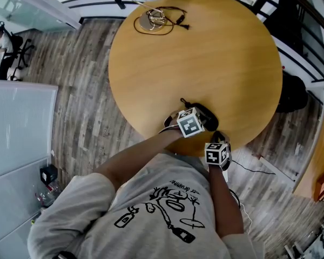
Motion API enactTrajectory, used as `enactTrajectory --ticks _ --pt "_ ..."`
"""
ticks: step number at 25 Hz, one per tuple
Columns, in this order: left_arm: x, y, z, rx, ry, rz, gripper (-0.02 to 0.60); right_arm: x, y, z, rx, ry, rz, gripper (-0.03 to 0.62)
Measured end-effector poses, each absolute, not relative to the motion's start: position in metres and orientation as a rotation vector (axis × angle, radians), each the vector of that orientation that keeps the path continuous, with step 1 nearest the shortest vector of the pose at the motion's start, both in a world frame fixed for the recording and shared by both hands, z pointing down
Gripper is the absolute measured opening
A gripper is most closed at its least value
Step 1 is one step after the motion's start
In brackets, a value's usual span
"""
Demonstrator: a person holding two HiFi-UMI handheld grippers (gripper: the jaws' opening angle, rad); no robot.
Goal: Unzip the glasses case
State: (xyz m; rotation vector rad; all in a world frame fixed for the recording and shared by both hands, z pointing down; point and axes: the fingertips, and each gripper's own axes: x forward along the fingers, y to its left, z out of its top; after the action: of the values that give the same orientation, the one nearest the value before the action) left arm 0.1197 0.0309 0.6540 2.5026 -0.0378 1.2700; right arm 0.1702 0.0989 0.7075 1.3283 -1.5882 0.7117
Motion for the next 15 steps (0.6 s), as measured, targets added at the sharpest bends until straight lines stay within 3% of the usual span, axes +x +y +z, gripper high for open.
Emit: enactTrajectory --ticks 15 --pt "0.1211 0.0290 0.6528 2.499 -0.047 1.255 0.006 0.1788 0.0886 0.7086 1.234 -1.588 0.624 0.020"
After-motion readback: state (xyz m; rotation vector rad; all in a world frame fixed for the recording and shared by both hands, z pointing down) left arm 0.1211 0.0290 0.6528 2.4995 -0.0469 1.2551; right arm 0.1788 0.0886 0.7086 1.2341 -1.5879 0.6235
